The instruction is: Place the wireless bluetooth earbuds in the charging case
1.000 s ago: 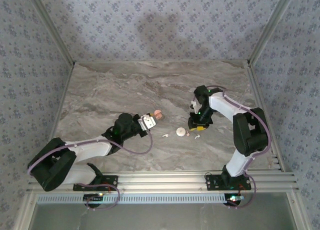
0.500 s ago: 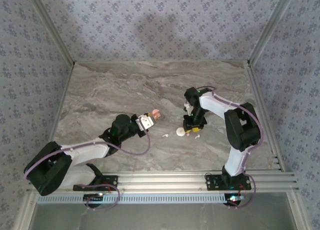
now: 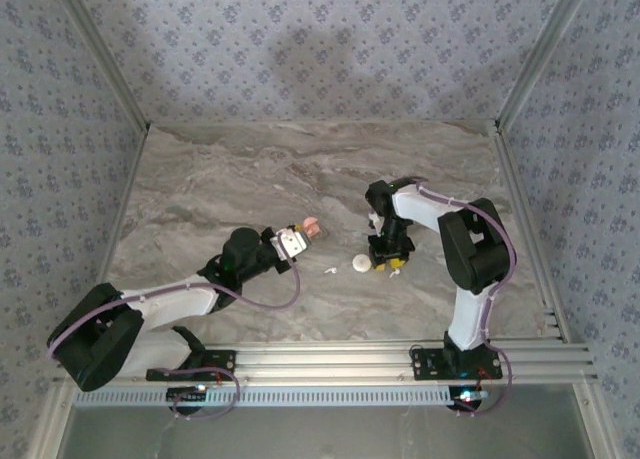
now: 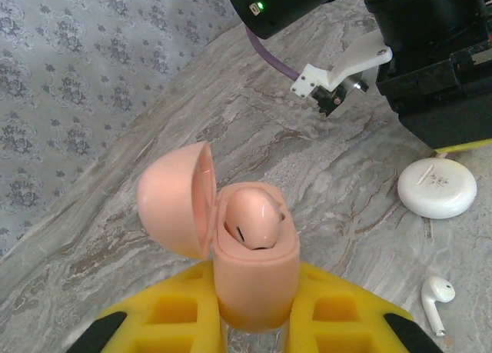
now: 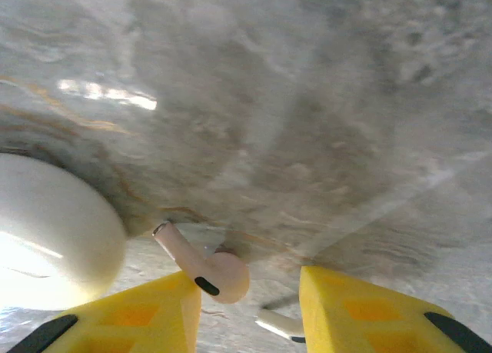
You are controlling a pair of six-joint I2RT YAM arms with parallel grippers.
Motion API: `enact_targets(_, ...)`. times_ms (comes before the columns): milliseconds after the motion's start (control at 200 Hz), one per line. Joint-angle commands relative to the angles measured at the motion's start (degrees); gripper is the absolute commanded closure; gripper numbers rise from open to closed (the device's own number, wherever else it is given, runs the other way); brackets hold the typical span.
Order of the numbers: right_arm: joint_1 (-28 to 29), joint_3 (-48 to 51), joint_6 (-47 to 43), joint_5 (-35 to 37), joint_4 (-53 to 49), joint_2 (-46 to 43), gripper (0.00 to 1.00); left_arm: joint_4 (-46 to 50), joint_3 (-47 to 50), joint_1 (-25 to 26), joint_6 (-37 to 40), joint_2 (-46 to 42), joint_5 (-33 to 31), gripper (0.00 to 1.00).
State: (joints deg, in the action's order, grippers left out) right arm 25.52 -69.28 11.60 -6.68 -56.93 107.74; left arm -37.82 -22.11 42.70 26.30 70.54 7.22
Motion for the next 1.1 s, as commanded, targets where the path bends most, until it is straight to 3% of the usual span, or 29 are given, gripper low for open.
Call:
enact_targets(0,-0.64,-1.45,0.95,5.34,-2.57,0.2,0.61,-0.32,-0.57,-0.46,-0.32,-0.49,0.25,0.89)
enact_targets(285,-2.22,-3.67,1.23,10.77,-0.64,-2.13,0.57,0.11,-0.94,-0.54,-0.22,-0.49,0.16,0.89)
enact_targets(500,-3.62,-2.23,2.15,2.43,-1.08,-7.45,0.55,-0.03,-1.01,-0.54,-0.23,-0.5,0.24,0.89)
enact_targets(804,-3.08,5.36,5.09,-10.3,4.06,-10.3,0.68,-0.06,-0.85,-0.54,-0.52,-0.59,0.77,0.89)
enact_targets(1094,-2.48,6.67,4.87,-11.59,5.51,-7.24,0.69,0.02,-0.74,-0.56,-0.64,-0.83,0.69,0.89)
